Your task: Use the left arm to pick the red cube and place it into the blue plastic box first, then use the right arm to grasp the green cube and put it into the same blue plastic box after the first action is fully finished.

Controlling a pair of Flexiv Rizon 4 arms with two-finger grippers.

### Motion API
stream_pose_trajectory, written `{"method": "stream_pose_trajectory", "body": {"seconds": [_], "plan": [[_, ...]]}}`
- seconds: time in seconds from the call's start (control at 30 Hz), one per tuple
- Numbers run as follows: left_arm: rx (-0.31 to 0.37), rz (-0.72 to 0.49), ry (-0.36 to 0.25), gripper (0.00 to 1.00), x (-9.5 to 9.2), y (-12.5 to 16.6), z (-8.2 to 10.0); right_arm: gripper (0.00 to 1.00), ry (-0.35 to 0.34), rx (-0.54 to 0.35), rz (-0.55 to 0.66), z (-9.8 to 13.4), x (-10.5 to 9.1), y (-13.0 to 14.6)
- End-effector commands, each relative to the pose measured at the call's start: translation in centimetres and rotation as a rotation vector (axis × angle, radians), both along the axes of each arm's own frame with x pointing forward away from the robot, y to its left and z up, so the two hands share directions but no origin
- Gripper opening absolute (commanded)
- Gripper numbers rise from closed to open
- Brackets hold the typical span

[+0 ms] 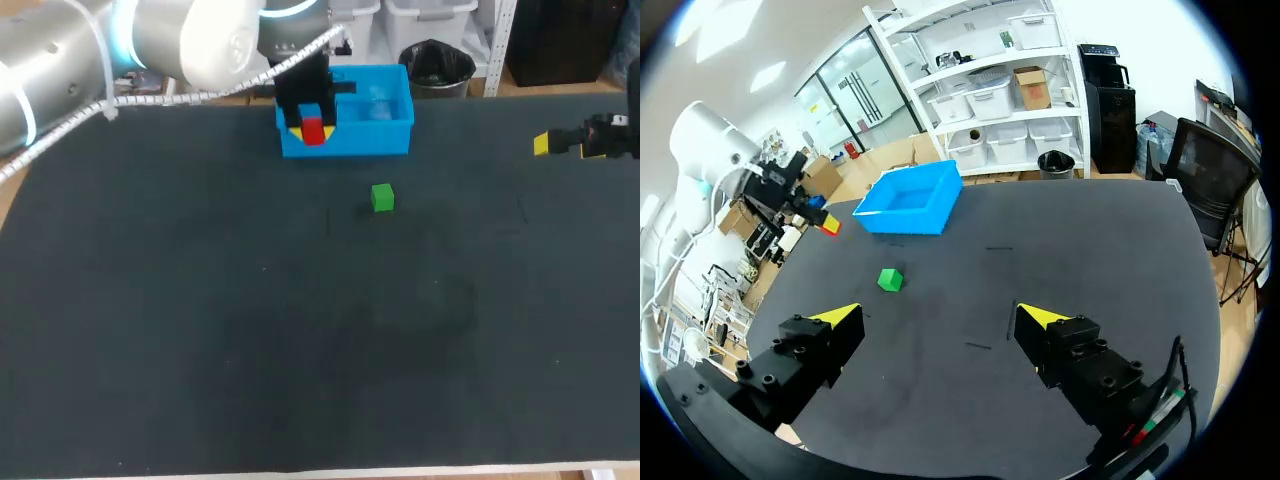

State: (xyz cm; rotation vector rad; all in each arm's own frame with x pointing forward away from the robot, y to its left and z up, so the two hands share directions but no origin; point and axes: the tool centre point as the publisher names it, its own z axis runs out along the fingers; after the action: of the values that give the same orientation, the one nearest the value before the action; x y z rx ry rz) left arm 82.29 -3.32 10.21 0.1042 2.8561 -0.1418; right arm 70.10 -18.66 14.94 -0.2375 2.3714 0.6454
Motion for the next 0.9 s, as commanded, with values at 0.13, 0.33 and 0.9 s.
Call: {"method": "stream_pose_trajectory", "body": {"seconds": [0.13,0.33,0.9], "plan": [[-0.009,-0.014,-0.052,0.0,0.7,-0.3,1.9,1.0,0.0,0.0,0.0,0.0,0.0,0.0],[-0.022,-0.015,-0.099,0.0,3.1,-0.6,3.2,1.0,0.0,0.0,0.0,0.0,0.0,0.0],[-0.192,0.026,-0.198,0.0,9.0,-2.0,4.9,1.0,0.0,0.0,0.0,0.0,0.0,0.0]]}}
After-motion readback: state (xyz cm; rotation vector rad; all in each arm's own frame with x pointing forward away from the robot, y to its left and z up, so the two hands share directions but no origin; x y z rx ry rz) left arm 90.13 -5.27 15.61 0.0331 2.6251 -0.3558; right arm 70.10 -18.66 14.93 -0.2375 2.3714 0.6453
